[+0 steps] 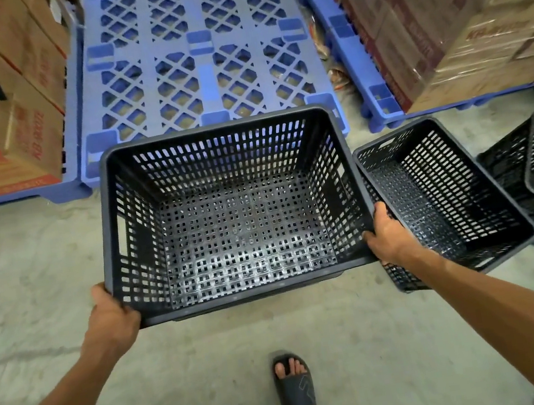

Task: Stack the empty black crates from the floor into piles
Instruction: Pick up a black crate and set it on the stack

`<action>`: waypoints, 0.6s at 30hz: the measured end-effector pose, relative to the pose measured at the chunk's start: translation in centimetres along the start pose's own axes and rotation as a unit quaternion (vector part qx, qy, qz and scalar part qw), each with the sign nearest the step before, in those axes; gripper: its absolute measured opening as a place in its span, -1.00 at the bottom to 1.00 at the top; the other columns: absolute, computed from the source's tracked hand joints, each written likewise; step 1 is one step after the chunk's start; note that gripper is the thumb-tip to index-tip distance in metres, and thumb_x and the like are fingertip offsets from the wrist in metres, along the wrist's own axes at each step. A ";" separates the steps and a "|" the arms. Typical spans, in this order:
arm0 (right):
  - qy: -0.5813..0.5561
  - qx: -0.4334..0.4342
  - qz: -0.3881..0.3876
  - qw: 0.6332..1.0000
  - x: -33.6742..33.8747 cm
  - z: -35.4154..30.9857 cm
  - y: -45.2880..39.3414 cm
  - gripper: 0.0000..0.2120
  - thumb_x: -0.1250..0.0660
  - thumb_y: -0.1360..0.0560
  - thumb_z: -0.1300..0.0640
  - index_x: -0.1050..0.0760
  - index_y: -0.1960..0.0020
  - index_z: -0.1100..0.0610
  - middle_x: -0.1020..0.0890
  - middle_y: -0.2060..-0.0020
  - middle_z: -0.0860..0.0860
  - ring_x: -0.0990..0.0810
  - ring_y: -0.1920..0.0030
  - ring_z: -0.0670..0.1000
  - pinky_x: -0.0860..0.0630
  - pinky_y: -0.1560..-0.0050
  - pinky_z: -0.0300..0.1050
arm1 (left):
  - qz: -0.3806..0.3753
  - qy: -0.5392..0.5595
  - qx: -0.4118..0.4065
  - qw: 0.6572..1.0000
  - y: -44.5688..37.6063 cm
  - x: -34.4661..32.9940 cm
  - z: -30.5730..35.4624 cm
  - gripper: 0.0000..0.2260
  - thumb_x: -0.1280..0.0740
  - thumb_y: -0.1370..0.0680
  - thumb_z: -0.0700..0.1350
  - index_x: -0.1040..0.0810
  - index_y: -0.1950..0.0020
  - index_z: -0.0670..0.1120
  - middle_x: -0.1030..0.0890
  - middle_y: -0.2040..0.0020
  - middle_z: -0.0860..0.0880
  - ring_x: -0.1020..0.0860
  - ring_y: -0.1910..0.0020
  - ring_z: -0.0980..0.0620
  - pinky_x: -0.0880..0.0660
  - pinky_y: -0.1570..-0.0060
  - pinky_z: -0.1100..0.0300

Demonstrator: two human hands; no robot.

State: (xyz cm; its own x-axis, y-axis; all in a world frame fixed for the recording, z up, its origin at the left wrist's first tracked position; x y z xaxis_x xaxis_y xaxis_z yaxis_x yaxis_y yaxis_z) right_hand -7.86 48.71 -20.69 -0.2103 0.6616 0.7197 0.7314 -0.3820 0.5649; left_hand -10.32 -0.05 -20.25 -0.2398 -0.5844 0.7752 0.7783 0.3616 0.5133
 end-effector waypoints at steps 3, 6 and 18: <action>-0.001 -0.019 -0.029 0.999 0.2 0.2 -0.1 -0.73 -0.21 -0.55 0.31 -0.18 -0.14 0.11 -0.47 0.17 0.03 -0.59 0.29 0.09 -0.54 0.59 -0.18 | -0.003 0.003 0.017 1.000 0.2 -0.3 -0.1 -0.70 -0.21 -0.48 -0.27 -0.13 -0.05 -0.03 -0.50 0.10 -0.24 -0.56 0.21 -0.30 -0.59 0.27 -0.19; 0.009 -0.024 -0.035 0.999 0.3 -0.1 0.0 -0.70 -0.23 -0.54 0.32 -0.18 -0.16 0.11 -0.46 0.11 0.05 -0.61 0.20 0.16 -0.65 0.43 0.02 | -0.025 0.017 0.030 0.999 -0.1 -0.4 -0.2 -0.74 -0.19 -0.51 -0.25 -0.14 -0.03 0.01 -0.53 0.04 -0.26 -0.64 0.28 -0.23 -0.59 0.44 -0.05; 0.023 0.014 0.027 0.999 -0.2 -0.4 2.0 -0.32 -0.25 -0.58 0.08 0.07 -0.55 0.12 -0.32 -0.38 0.35 -0.45 -0.29 0.36 -0.35 -0.36 0.23 | 0.005 -0.033 -0.003 0.999 0.7 0.4 -0.3 -0.63 -0.27 -0.54 0.04 -0.19 -0.18 -0.09 -0.56 -0.05 -0.28 -0.57 0.06 -0.31 -0.56 0.06 -0.16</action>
State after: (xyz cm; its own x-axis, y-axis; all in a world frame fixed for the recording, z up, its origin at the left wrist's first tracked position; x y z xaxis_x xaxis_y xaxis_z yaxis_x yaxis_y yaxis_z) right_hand -6.63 47.56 -19.51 -0.1991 0.6108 0.7664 0.7604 -0.3971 0.5140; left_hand -9.71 -0.27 -19.72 -0.2702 -0.5314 0.8029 0.7844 0.3621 0.5036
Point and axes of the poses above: each hand's wrist, its own y-axis away from the middle knuckle, its own x-axis out of the back of the hand, z = x × y, the point moved 4 cm from there along -y, towards the middle knuckle
